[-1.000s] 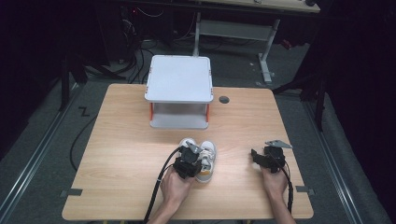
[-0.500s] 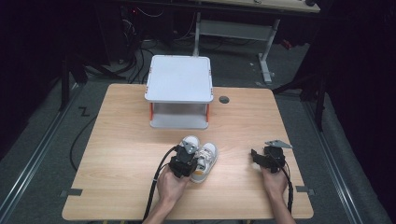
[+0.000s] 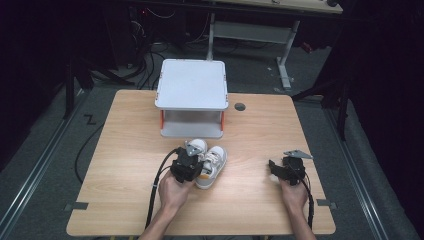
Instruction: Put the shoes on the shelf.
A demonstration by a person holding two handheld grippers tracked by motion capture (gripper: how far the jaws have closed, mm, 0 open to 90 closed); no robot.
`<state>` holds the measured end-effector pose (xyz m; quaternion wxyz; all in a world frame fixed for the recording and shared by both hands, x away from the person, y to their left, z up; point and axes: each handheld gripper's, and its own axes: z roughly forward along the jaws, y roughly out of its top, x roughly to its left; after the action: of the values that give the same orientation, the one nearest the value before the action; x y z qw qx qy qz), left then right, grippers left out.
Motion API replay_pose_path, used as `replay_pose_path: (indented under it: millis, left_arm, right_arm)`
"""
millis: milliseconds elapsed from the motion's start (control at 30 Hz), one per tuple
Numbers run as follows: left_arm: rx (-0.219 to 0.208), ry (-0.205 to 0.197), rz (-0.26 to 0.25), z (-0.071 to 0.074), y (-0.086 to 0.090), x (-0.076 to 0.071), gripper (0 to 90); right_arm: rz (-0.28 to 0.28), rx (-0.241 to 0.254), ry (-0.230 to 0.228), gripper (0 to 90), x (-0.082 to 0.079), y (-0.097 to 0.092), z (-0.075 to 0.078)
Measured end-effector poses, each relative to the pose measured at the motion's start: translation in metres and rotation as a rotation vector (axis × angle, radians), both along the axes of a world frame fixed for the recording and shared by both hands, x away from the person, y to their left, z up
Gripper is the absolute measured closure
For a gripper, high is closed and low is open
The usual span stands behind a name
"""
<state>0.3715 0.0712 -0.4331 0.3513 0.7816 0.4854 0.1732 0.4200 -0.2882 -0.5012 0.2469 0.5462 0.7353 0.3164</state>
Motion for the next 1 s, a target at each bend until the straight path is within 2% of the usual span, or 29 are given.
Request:
replay_pose_path:
  millis: [400, 533, 667, 800, 833, 933, 1000]
  left_arm:
    - [0.036, -0.057, 0.051, 0.006, 0.012, 0.039, 81.0]
    - [0.029, -0.067, 0.073, 0.007, 0.015, 0.053, 81.0]
    - [0.012, -0.076, 0.099, 0.007, 0.018, 0.065, 80.9]
    - [0.026, -0.089, 0.121, 0.006, 0.018, 0.076, 80.8]
    - [0.014, -0.095, 0.134, 0.006, 0.018, 0.078, 80.7]
    - [0.006, -0.099, 0.157, 0.003, 0.019, 0.084, 80.5]
    - [0.023, -0.093, 0.161, 0.001, 0.018, 0.090, 80.5]
  right_arm:
    - [-0.002, -0.001, 0.001, 36.6, 0.000, 0.000, 0.000]
    - [-0.005, -0.002, 0.000, 37.4, 0.000, 0.000, 0.000]
    - [0.009, -0.002, -0.006, 43.6, 0.000, 0.001, 0.000]
    - [0.019, -0.001, -0.009, 47.7, 0.000, 0.001, 0.000]
    - [0.019, 0.000, -0.010, 48.3, 0.000, 0.001, 0.000]
    - [0.012, 0.015, -0.007, 54.0, 0.000, 0.000, 0.001]
    - [0.017, 0.051, 0.005, 57.8, 0.000, -0.003, 0.002]
